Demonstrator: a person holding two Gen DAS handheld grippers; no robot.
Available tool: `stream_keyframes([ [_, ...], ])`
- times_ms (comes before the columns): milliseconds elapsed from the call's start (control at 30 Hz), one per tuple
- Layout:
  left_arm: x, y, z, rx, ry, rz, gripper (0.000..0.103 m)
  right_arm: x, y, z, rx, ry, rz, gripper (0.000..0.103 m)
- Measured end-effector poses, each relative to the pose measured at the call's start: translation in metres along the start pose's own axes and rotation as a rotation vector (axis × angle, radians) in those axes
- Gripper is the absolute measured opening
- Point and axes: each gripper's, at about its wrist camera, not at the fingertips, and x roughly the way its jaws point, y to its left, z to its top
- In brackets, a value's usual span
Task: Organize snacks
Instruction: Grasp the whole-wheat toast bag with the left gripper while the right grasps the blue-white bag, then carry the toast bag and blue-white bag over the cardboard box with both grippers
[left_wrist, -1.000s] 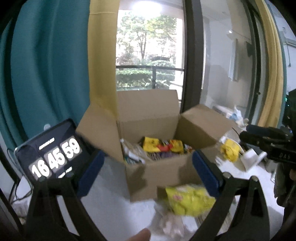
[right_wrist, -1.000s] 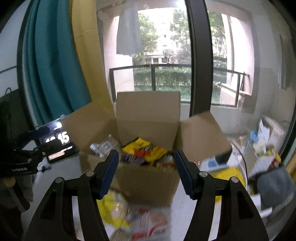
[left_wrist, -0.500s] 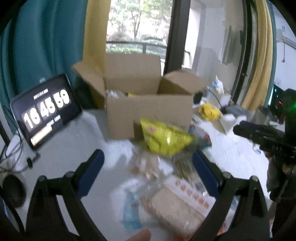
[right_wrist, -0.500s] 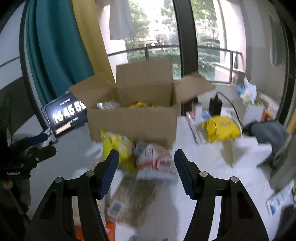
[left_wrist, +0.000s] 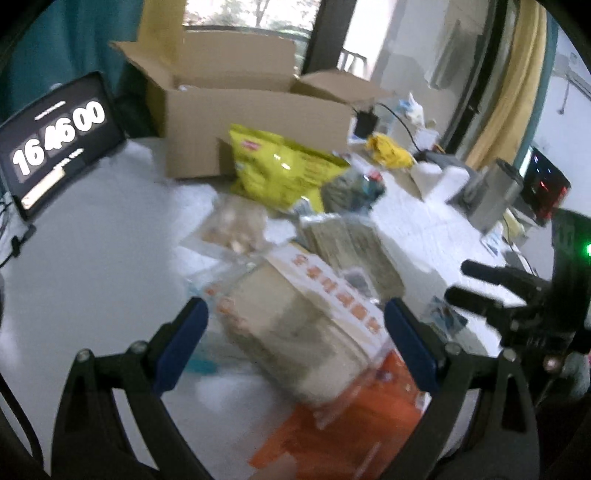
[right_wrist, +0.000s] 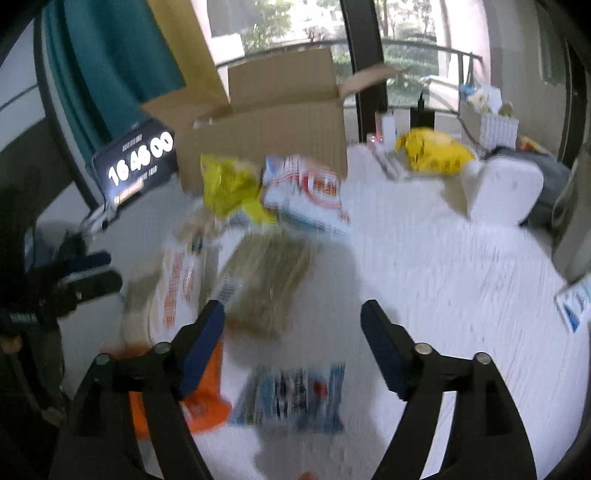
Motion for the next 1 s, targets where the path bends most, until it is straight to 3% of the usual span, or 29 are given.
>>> stream_keyframes([
  [167, 0.02, -0.014, -0.003, 0.026, 0.063, 0.004, 0.097, 0.005, 0.001, -0.029, -0.021, 0.06, 0.006, 0.082],
  [467, 0.051, -0.027, 0.004, 0.053, 0.125, 0.06, 0.102, 0.023, -0.004, -0.047, -0.052, 0.111, 0.009, 0.082],
  [500, 0.055, -0.028, 0.005, 0.054, 0.131, 0.071, 0.102, 0.024, -0.004, -0.048, -0.059, 0.11, -0.002, 0.077],
  [533, 0.058, -0.029, 0.006, 0.057, 0.133, 0.075, 0.102, 0.023, -0.005, -0.049, -0.074, 0.097, -0.019, 0.066],
  [600, 0.063, -0.033, 0.008, 0.073, 0.141, 0.084, 0.102, 0.023, -0.009, -0.046, -0.061, 0.093, 0.011, 0.052],
  [733, 0.072, -0.039, 0.01, 0.126, 0.17, 0.105, 0.102, 0.022, -0.017, -0.042, -0.059, 0.084, 0.036, 0.047],
  [933, 0.095, -0.038, 0.009, 0.144, 0.247, 0.066, 0.101, 0.017, -0.026, -0.031, -0.055, 0.047, 0.05, 0.046],
  [1000, 0.093, -0.038, 0.009, 0.146, 0.239, 0.051, 0.094, 0.018, -0.029, -0.027, -0.048, 0.04, 0.044, 0.046],
])
